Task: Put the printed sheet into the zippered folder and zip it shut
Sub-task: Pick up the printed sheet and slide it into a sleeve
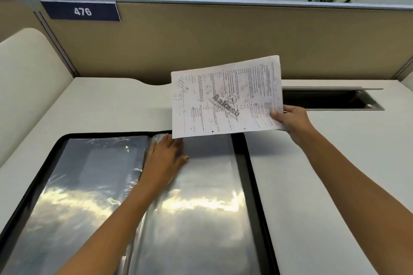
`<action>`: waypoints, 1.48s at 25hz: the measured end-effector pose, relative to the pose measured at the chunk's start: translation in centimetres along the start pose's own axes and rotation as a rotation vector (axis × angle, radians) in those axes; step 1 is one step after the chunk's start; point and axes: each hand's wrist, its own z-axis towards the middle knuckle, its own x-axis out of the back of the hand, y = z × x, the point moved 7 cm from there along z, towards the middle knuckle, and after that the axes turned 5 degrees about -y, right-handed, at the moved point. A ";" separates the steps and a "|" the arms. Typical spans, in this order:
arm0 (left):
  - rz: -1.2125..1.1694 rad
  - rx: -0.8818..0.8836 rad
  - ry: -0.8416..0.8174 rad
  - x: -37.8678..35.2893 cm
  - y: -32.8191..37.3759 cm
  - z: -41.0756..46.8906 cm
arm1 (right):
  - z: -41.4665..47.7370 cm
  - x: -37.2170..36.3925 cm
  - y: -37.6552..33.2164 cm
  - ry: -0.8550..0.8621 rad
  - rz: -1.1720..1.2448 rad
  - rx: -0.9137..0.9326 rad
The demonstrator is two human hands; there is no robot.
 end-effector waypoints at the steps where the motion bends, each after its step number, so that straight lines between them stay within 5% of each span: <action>1: 0.084 0.016 -0.019 -0.5 -0.2 0.1 | 0.1 -0.4 0.5 0.006 0.018 -0.006; 7: 0.147 0.013 0.041 -0.8 -0.5 0.3 | 0.7 -2.2 1.9 0.028 0.033 -0.038; 15: -0.085 0.026 0.163 0.7 -1.1 0.6 | 0.6 -3.0 2.1 0.045 0.102 -0.037; 26: -0.045 0.021 -0.002 0.9 -1.4 4.2 | 0.5 -3.8 2.2 0.073 0.184 -0.056; 33: -0.290 0.062 0.134 1.8 -1.6 4.1 | 0.4 -3.4 2.6 0.097 0.200 -0.055; 37: -0.242 0.023 0.168 1.7 -1.5 3.9 | 0.4 -3.4 2.5 0.090 0.233 -0.052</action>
